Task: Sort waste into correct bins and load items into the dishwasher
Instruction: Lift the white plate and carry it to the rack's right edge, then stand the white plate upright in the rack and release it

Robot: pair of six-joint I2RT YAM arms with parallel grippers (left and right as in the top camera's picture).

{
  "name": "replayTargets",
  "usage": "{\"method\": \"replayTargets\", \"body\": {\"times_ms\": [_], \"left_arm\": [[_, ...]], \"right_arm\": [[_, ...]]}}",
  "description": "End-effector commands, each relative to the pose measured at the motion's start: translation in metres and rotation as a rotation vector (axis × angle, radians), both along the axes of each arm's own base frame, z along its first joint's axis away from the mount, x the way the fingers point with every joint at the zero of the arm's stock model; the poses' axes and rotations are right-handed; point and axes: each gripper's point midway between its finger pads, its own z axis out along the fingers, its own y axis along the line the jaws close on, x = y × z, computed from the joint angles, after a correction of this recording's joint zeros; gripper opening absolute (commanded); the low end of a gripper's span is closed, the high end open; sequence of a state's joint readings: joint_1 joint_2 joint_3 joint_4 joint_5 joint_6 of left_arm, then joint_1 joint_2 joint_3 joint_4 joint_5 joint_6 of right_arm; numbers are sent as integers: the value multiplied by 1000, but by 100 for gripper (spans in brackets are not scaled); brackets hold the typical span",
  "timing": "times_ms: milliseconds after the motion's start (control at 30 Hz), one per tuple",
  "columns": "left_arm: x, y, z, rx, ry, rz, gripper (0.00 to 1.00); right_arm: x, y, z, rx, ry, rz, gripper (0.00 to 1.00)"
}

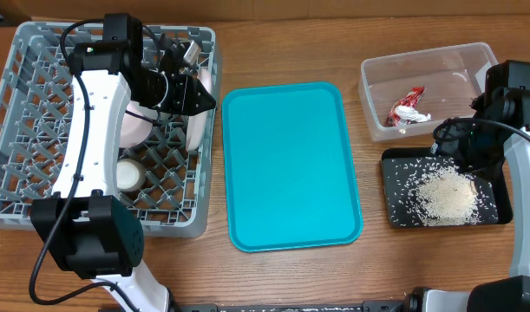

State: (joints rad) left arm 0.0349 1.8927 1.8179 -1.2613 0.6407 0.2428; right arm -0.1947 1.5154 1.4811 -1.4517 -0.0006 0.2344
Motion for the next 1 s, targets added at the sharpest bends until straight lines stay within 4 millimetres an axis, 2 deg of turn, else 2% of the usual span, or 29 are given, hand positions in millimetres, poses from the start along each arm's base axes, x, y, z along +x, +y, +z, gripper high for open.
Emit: {"method": "replayTargets", "body": {"times_ms": [0, 67, 167, 200, 267, 367, 400, 433, 533, 567, 667, 800, 867, 967], "left_arm": [[5, 25, -16, 146, 15, 59, 48], [9, 35, -10, 198, 6, 104, 64], [15, 54, 11, 295, -32, 200, 70], [15, 66, 20, 348, -47, 258, 72], [10, 87, 38, 434, -71, 390, 100], [-4, 105, 50, 500, -51, 520, 100], [-10, 108, 49, 514, -30, 533, 100], [-28, 107, 43, 531, 45, 516, 100], [-56, 106, 34, 558, 160, 480, 100], [-66, 106, 32, 567, 201, 465, 100], [-91, 105, 30, 592, 291, 422, 100], [-109, 105, 32, 596, 288, 425, 100], [-118, 105, 38, 590, 246, 436, 100], [-135, 104, 58, 557, 74, 476, 100]], "right_arm": [[4, -1, 13, -10, -49, 0, 70], [6, -1, 13, -10, -58, 0, 71], [19, 17, 17, 92, -119, 34, 77], [27, 33, 21, 164, -166, 122, 77], [43, 55, 30, 224, -256, 254, 77], [68, 70, 39, 196, -361, 336, 80], [78, 80, 43, 183, -405, 393, 81], [85, 92, 44, 172, -431, 453, 84], [92, 99, 36, 107, -412, 485, 97], [92, 99, 30, 76, -389, 487, 100], [87, 96, 23, 57, -346, 456, 100], [76, 84, 18, 49, -288, 394, 100], [69, 76, 14, 27, -256, 380, 100], [63, 74, 18, 5, -303, 376, 100]]}}
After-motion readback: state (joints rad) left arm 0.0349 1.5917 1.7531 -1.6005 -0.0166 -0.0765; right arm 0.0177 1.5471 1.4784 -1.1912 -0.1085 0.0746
